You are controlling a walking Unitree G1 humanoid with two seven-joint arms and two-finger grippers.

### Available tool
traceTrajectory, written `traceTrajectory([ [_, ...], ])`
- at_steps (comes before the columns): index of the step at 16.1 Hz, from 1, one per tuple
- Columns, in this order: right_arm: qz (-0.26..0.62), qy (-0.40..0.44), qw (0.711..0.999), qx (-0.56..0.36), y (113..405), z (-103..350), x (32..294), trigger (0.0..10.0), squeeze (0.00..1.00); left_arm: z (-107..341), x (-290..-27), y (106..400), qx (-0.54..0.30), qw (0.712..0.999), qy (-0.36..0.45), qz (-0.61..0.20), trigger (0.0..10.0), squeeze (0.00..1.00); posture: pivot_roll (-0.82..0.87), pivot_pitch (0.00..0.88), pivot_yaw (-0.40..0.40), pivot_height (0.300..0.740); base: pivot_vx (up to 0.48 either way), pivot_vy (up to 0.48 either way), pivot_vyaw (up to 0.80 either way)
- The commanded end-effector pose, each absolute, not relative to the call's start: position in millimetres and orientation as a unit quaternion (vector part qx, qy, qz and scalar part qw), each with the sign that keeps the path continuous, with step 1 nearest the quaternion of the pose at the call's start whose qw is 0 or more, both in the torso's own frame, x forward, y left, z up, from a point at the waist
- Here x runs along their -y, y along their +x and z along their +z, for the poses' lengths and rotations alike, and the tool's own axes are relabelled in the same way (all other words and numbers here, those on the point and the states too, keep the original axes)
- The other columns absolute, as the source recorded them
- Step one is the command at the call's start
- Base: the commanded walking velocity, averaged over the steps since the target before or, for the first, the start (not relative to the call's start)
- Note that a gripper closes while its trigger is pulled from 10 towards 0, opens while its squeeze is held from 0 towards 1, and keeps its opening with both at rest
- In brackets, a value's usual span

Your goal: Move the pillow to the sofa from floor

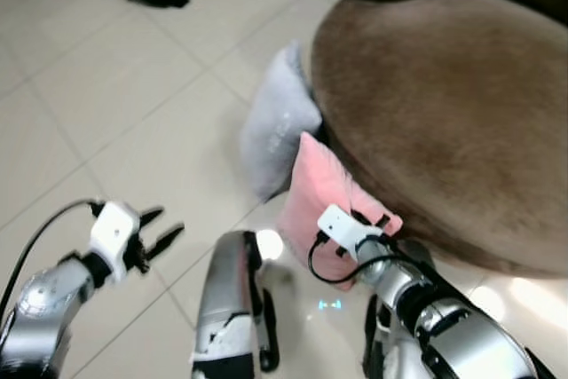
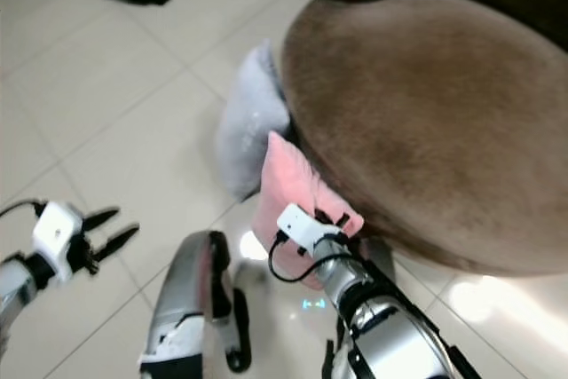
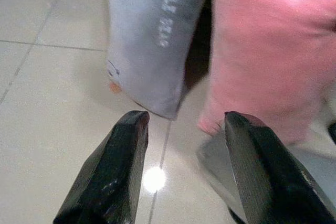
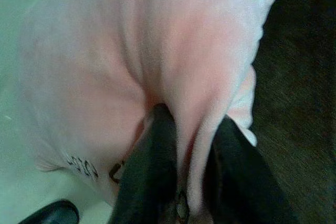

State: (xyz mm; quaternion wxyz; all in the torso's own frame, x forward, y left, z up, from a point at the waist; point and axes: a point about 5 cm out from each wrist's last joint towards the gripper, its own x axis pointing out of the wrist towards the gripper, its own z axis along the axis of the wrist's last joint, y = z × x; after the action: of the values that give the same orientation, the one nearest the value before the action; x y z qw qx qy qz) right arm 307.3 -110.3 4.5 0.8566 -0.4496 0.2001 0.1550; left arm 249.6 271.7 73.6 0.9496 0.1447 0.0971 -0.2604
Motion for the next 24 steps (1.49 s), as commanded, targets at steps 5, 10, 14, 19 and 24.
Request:
traceTrajectory([
  [5,0.172,-0.463,0.847,-0.198,314,10,114,0.0,0.0,37,-255,230,-0.155,0.903,0.057,-0.398,10.0,0.0,0.23,0.263,0.082,0.55,0.0,0.0,0.0],
  [10,0.196,-0.428,0.864,-0.176,317,16,105,0.0,0.0,31,-271,235,-0.172,0.905,0.062,-0.385,10.0,0.0,0.2,0.219,0.071,0.55,0.0,0.0,0.0],
  [14,0.193,-0.336,0.919,-0.067,336,54,90,0.0,0.0,166,-196,265,0.121,0.918,0.106,-0.362,10.0,0.0,0.14,0.157,0.047,0.55,0.0,0.0,0.0],
  [19,0.187,-0.209,0.955,0.098,356,130,79,0.0,0.0,180,-176,280,0.156,0.935,0.075,-0.31,10.0,0.0,0.06,0.093,0.036,0.55,0.0,0.0,0.0],
  [24,0.085,-0.062,0.962,0.253,351,242,118,0.0,0.0,211,-146,261,0.174,0.934,0.027,-0.309,10.0,0.0,-0.01,0.029,0.042,0.55,0.0,0.0,0.0],
])
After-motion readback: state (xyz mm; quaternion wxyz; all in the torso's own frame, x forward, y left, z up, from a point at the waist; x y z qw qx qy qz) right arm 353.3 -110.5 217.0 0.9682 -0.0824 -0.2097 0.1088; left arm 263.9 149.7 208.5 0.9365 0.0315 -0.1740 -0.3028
